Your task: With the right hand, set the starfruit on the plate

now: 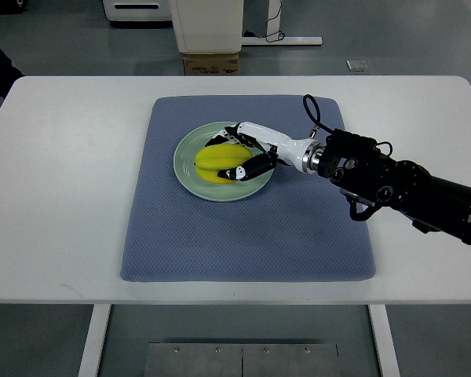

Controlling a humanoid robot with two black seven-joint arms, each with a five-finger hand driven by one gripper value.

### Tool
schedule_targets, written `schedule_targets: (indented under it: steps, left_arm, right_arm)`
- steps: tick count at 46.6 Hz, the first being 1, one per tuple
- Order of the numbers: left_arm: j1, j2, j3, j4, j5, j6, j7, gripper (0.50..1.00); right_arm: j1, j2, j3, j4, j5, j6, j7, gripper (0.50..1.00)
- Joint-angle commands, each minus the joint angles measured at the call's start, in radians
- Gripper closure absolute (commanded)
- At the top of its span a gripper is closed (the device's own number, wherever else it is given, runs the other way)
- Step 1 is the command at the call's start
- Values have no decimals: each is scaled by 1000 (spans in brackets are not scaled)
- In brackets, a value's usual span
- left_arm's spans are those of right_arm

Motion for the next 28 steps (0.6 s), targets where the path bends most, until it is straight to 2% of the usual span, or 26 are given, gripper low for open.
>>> schedule_targets:
  steps: [1,10,14,18,20,24,28]
  left_arm:
    - [0,0,0,0,0,0,0,500]
    - [0,0,1,0,0,2,0,500]
    - [-1,0,1,0,0,0,0,500]
    - [0,0,0,0,0,2,0,500]
    - [0,0,1,0,0,0,0,500]
    - [-1,0,0,0,0,0,0,500]
    - [0,0,0,0,0,2,0,500]
  right_arm:
    - [0,0,1,0,0,0,-5,634]
    - [3,0,9,2,5,2,-5,603]
    - [6,0,14,2,8,3,-3,565]
    - [6,-2,26,2,12,3,-3,561]
    - [6,-11,47,0,14,5,-3,534]
    - [2,-29,135,2,22,14,-5,528]
    - [-34,-34,214,3,28,17,-6,500]
